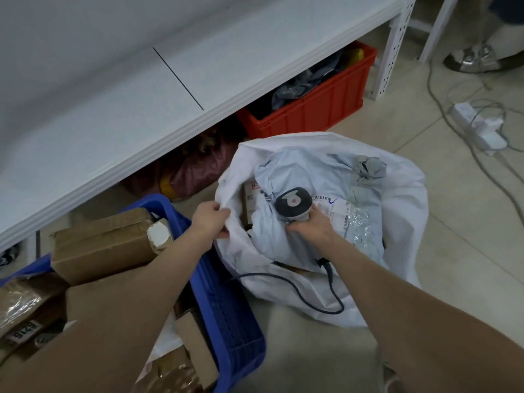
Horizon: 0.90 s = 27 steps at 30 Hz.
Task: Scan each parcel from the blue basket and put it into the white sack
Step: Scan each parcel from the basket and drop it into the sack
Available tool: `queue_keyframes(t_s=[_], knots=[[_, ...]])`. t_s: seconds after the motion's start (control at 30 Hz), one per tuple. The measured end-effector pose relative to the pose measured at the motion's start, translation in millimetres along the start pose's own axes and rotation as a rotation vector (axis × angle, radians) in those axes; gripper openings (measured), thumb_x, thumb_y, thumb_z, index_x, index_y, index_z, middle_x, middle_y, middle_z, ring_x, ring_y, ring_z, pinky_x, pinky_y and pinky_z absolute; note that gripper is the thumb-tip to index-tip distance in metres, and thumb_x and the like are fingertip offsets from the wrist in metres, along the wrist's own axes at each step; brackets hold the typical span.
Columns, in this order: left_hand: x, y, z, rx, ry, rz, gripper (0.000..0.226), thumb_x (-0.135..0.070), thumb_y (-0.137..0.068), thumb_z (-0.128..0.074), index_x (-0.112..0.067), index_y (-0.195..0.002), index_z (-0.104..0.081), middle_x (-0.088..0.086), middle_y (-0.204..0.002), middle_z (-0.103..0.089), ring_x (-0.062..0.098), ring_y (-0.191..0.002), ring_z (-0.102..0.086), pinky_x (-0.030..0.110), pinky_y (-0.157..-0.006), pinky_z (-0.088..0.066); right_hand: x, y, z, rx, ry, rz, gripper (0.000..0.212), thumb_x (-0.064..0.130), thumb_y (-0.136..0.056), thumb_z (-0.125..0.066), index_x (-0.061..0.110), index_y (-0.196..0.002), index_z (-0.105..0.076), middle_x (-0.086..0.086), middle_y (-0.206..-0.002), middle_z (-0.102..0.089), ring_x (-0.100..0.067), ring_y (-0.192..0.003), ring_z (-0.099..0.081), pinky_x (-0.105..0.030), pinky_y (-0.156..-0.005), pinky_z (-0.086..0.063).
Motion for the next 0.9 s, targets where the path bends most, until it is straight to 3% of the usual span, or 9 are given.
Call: queue_keyframes(t_s=[0.07, 0.17, 0.23, 0.3, 0.43, 0.57, 0.7, 0.77, 0.9], knots=[[-7, 14, 0, -0.006, 0.103, -0.003, 0.008, -0.008, -0.095, -0.055, -0.005, -0.103, -0.056, 0.017, -0.103, -0.059, 0.022, -0.077, -0.060, 0.028, -0.054, -0.057, 2, 1, -1, 0.019, 0.026, -0.028, 0.066, 0.027, -0.073, -0.074, 0.018, -0.135, -0.051, -0.006, -0.141, -0.052, -0.026, -0.136, -0.040, -0.049, -0.118, -0.020], [4, 29, -8, 0.024, -0.026, 0.008, 0.059, -0.015, -0.087, -0.068, -0.004, -0.138, -0.039, 0.015, -0.126, -0.053, 0.027, -0.102, -0.059, 0.037, -0.080, -0.055, -4, 7, -2, 0.030, 0.041, -0.080, 0.061, 0.032, -0.061, -0.076, 0.014, -0.118, -0.064, -0.009, -0.125, -0.063, -0.028, -0.125, -0.051, -0.048, -0.113, -0.031], [10, 36, -12, 0.040, -0.182, -0.021, 0.082, -0.022, -0.082, -0.074, -0.006, -0.147, -0.026, 0.015, -0.140, -0.045, 0.029, -0.121, -0.051, 0.042, -0.100, -0.045, -3, 27, 4, -0.002, 0.009, -0.084, 0.054, 0.028, -0.062, -0.079, 0.011, -0.111, -0.067, -0.010, -0.116, -0.067, -0.027, -0.114, -0.058, -0.044, -0.106, -0.041], [8, 46, -19, 0.036, -0.288, -0.047, 0.093, -0.026, -0.081, -0.075, -0.006, -0.151, -0.017, 0.016, -0.149, -0.034, 0.031, -0.131, -0.041, 0.041, -0.107, -0.039, -5, 50, 13, -0.037, -0.100, -0.086, 0.039, 0.017, -0.072, -0.077, 0.008, -0.108, -0.066, -0.009, -0.106, -0.066, -0.025, -0.103, -0.060, -0.039, -0.096, -0.049], [4, 71, -38, 0.011, -0.505, -0.134, 0.088, -0.022, -0.085, -0.069, -0.012, -0.152, -0.013, 0.022, -0.147, -0.021, 0.038, -0.129, -0.036, 0.040, -0.105, -0.036, -35, 92, 41, -0.202, -0.366, -0.217, 0.022, 0.012, -0.078, -0.070, 0.010, -0.098, -0.061, -0.006, -0.082, -0.059, -0.025, -0.083, -0.057, -0.043, -0.077, -0.056], [10, 87, -54, -0.065, -0.736, -0.226, 0.087, -0.027, -0.086, -0.066, -0.028, -0.152, -0.009, 0.021, -0.153, -0.005, 0.039, -0.138, -0.020, 0.048, -0.112, -0.028, -78, 117, 67, -0.323, -0.610, -0.363, 0.025, 0.010, -0.081, -0.069, 0.006, -0.104, -0.060, -0.007, -0.087, -0.054, -0.024, -0.085, -0.053, -0.036, -0.066, -0.052], [6, 102, -85, -0.160, -0.987, -0.483, 0.075, -0.027, -0.087, -0.062, -0.032, -0.149, -0.019, 0.018, -0.155, -0.004, 0.035, -0.143, -0.011, 0.046, -0.116, -0.017, -115, 119, 93, -0.442, -0.576, -0.422, 0.021, 0.013, -0.079, -0.069, 0.002, -0.095, -0.060, -0.009, -0.082, -0.057, -0.030, -0.080, -0.057, -0.047, -0.083, -0.055], [6, 101, -107, -0.161, -1.114, -0.561, 0.071, -0.027, -0.088, -0.060, -0.036, -0.148, -0.022, 0.015, -0.157, -0.002, 0.032, -0.145, -0.006, 0.047, -0.117, -0.014, -133, 111, 101, -0.473, -0.501, -0.464, 0.029, 0.017, -0.076, -0.070, 0.000, -0.098, -0.062, -0.013, -0.091, -0.059, -0.034, -0.093, -0.060, -0.048, -0.095, -0.050], [15, 79, -129, -0.163, -1.234, -0.531, 0.063, -0.037, -0.090, -0.058, -0.040, -0.145, -0.028, 0.011, -0.158, 0.005, 0.029, -0.147, 0.006, 0.049, -0.116, -0.008, -169, 91, 103, -0.468, -0.548, -0.543, 0.037, 0.029, -0.062, -0.070, 0.012, -0.093, -0.060, -0.016, -0.111, -0.058, -0.033, -0.110, -0.057, -0.046, -0.096, -0.050]])
Point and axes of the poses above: each hand's wrist, its own y-axis away from the middle knuckle, its own z-axis out of the back of the hand, x = y × z, the point moved 5 cm from there along -y, towards the middle knuckle
